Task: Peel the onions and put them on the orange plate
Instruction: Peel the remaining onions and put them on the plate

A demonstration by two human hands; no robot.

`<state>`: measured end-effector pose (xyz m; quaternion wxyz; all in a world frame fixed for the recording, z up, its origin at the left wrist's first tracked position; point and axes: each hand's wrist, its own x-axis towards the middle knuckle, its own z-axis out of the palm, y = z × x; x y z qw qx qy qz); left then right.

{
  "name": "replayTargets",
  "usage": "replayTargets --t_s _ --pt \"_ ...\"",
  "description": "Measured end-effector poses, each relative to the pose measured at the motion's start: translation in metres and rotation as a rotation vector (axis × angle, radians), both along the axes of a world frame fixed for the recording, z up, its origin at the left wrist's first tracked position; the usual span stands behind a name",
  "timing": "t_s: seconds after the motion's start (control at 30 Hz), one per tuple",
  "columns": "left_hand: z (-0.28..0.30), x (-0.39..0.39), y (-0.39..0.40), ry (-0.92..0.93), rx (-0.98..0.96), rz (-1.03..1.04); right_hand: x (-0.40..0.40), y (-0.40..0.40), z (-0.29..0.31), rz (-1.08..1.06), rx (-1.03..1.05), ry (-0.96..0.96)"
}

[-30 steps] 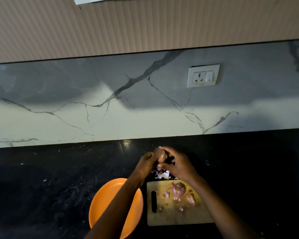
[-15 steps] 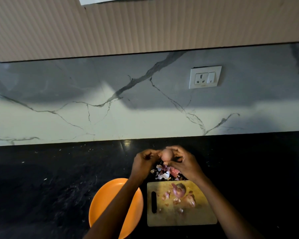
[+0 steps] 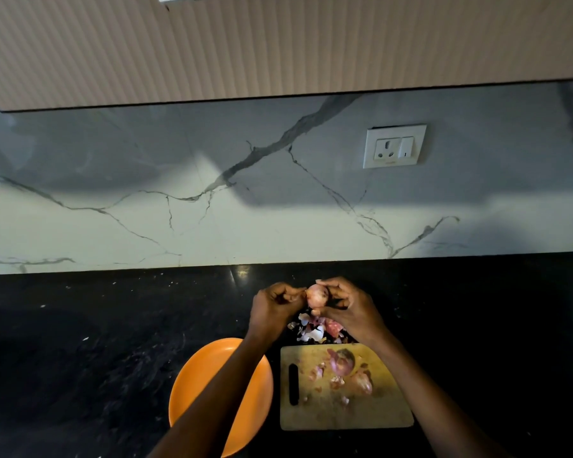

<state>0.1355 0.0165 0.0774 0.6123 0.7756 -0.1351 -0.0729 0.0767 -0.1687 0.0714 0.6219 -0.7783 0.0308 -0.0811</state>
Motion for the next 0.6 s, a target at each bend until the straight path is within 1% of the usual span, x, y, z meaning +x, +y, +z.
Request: replayTargets --t_s 0.1,0.27,0.6 --pt "0.002 -0.001 -0.002 0.037 -0.07 0.003 0.0 0.002 0.0 0.001 0.073 0.003" --pt "0.01 -0.001 -0.004 0.112 -0.183 -0.08 0.001 -0.001 0.002 0.0 0.174 -0.006" --pt "0.008 0.003 0.001 0.0 -0.072 -0.083 0.002 -0.002 0.003 0.097 0.25 0.08"
